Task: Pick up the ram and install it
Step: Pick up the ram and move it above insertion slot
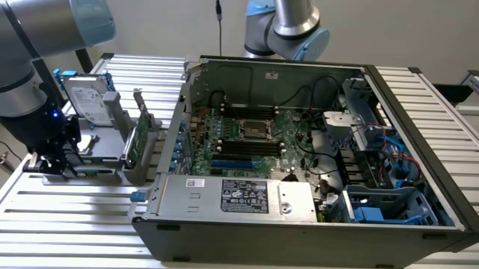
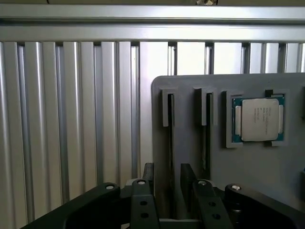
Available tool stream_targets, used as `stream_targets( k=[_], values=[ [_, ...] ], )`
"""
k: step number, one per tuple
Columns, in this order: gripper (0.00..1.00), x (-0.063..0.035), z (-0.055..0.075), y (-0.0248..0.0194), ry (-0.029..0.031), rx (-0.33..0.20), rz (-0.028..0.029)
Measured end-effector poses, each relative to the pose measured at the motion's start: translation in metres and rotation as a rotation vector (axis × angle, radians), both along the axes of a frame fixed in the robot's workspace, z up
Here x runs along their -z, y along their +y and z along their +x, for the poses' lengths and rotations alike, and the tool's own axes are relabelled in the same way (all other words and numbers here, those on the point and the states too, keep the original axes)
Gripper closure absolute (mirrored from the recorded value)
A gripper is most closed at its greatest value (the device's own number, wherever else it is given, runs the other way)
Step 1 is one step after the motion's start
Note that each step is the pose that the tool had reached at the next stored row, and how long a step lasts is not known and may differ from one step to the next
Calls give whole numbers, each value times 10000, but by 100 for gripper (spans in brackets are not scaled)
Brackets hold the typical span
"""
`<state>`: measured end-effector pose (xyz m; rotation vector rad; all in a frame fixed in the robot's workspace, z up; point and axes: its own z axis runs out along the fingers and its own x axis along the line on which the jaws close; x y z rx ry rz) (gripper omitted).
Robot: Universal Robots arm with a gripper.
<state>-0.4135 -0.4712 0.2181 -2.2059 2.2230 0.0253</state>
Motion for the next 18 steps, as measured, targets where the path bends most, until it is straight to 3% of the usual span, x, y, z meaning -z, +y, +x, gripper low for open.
stream_targets(
  k=[8,13,18],
  values=[
    [64,115,1,33,-100,1,0],
    [64,175,0,76,-104,1,0],
    [64,193,-16,81,-103,1,0]
  ],
)
